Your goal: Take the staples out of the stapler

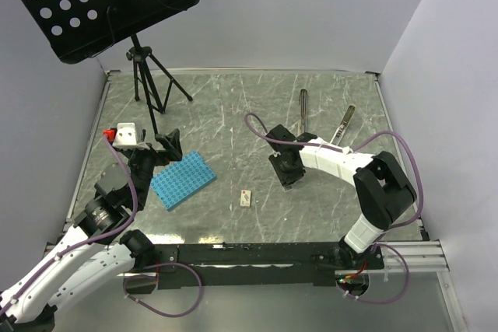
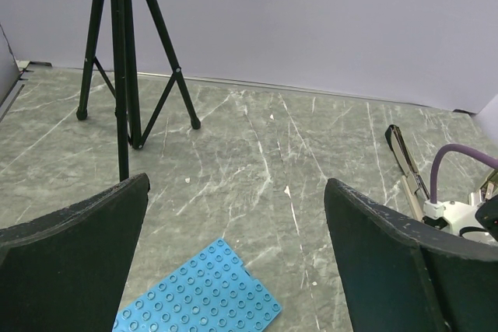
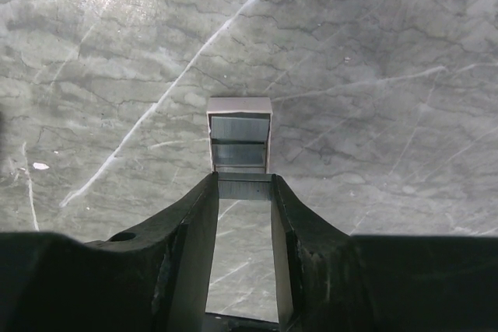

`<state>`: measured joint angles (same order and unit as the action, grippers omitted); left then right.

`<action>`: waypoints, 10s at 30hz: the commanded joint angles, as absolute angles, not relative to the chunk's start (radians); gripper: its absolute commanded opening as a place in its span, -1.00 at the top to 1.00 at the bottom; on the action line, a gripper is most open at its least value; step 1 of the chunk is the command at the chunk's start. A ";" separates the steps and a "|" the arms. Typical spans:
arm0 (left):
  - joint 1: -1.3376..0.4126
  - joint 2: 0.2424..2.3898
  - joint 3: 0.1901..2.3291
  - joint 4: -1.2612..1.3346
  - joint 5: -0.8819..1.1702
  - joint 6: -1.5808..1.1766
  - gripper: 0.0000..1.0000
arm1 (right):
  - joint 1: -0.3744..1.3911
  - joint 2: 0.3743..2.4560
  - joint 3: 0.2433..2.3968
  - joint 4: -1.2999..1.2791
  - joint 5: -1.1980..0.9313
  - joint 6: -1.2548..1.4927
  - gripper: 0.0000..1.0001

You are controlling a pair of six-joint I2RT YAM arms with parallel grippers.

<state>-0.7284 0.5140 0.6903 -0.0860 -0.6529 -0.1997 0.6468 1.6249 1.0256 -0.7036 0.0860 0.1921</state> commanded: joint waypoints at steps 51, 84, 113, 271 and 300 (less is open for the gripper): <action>-0.726 0.512 0.690 -0.051 -0.664 -0.192 -0.98 | 0.640 1.603 1.121 -0.750 0.115 0.242 0.04; -0.724 0.633 0.785 -0.343 -0.395 -0.632 -0.82 | 0.640 1.724 1.100 -0.669 0.084 0.235 -0.07; -0.902 1.311 0.638 0.115 0.017 -0.914 0.72 | 0.617 1.678 1.025 -0.635 0.043 0.241 0.08; -0.638 1.482 0.525 0.183 0.347 -0.976 0.49 | 1.029 1.686 0.943 -0.359 -0.015 0.045 0.20; -0.641 1.460 0.535 0.158 0.345 -0.910 0.39 | 1.028 1.546 0.923 -0.410 0.057 0.080 -0.26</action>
